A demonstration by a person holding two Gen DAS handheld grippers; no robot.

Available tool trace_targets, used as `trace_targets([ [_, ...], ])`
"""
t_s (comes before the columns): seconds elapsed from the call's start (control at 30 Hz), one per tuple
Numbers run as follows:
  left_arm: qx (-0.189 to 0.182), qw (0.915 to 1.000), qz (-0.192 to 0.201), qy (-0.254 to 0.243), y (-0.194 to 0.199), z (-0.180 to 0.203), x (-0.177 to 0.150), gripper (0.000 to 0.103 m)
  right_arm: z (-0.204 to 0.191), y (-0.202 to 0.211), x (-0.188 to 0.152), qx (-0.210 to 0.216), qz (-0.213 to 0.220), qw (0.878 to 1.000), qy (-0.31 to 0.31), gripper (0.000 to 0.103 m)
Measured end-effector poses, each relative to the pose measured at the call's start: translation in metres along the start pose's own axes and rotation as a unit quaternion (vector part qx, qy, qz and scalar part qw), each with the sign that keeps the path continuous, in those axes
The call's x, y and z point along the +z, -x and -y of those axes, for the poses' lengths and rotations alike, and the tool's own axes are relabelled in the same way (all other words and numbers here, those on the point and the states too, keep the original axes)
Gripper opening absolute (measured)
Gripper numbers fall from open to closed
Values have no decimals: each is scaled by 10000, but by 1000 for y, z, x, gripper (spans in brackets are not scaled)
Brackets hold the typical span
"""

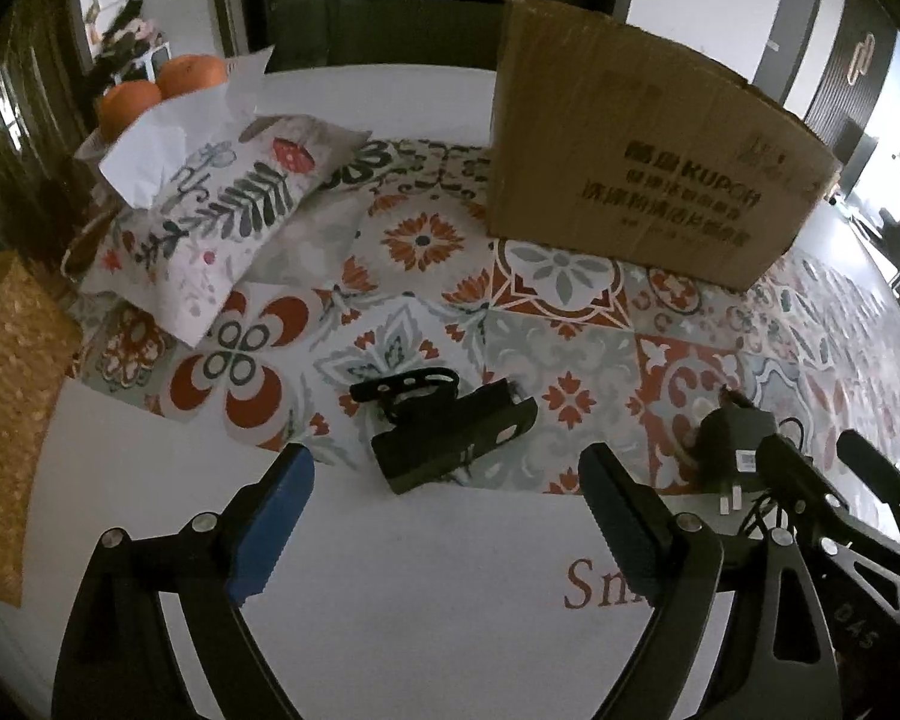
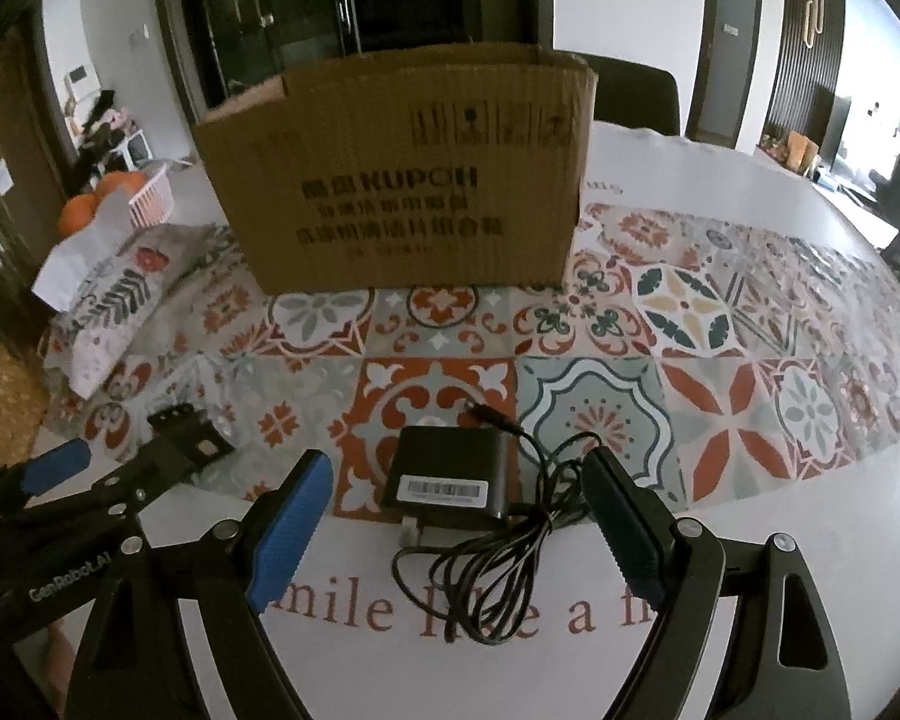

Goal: Organize rigid objects
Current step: 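Grasp the black bracket holder with the left tool while the right tool grasps the black power adapter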

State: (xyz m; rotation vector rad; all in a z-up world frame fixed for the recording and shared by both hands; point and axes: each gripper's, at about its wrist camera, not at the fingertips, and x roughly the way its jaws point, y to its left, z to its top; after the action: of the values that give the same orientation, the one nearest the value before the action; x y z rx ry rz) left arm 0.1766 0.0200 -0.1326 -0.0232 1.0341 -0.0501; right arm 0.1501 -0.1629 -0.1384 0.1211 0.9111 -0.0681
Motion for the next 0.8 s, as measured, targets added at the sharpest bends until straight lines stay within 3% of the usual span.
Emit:
trace_targets([
  [0.37, 64, 9997, -112, 184, -25, 1, 4, 90, 3, -28, -3, -77, -409, 9991, -46, 86],
  [0.8, 93, 9978, -247, 614, -49, -1, 11, 90, 1, -46, 1, -108, -490, 9987, -60, 86],
])
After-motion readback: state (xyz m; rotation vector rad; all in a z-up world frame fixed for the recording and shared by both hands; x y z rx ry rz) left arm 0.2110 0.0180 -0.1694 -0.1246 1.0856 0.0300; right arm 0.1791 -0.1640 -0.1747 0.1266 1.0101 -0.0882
